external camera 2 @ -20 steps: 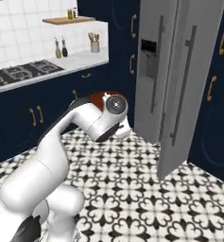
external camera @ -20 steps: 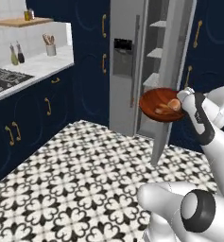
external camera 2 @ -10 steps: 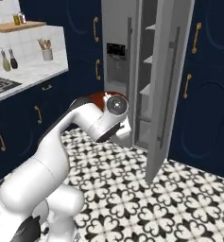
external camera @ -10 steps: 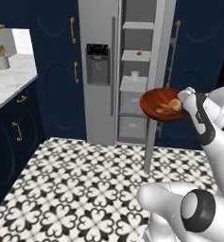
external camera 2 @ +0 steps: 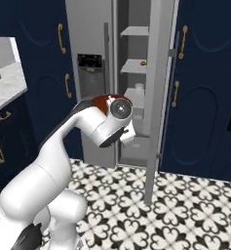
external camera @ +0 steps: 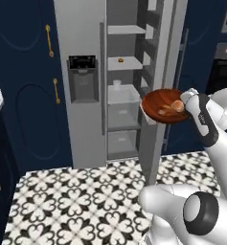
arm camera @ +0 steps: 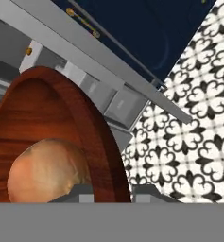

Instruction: Pick the chicken drumstick and onion from their plates and place them in the bowl. Then put the bowl in the fridge.

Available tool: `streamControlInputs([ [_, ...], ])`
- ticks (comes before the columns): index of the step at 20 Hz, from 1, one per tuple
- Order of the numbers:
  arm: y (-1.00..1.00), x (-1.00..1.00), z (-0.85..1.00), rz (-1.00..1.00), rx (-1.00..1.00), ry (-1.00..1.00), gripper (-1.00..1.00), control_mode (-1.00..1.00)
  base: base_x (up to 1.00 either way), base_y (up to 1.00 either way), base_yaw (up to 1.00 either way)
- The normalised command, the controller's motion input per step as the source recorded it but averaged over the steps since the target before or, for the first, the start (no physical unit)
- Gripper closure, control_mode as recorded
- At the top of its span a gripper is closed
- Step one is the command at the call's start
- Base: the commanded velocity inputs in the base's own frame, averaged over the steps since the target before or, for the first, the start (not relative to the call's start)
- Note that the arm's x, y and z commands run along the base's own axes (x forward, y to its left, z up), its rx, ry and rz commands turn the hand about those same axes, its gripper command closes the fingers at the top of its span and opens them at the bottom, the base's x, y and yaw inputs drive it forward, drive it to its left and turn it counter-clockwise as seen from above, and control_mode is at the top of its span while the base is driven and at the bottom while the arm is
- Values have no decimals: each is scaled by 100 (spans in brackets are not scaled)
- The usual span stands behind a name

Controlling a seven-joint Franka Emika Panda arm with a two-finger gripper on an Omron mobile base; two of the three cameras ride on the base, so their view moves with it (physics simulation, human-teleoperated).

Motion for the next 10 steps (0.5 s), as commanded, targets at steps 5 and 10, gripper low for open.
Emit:
streamControlInputs([
  [5,0,0,0,0,0,0,100,100,100,100,-53],
  [10,0,0,0,0,0,0,100,100,99,87,-57],
])
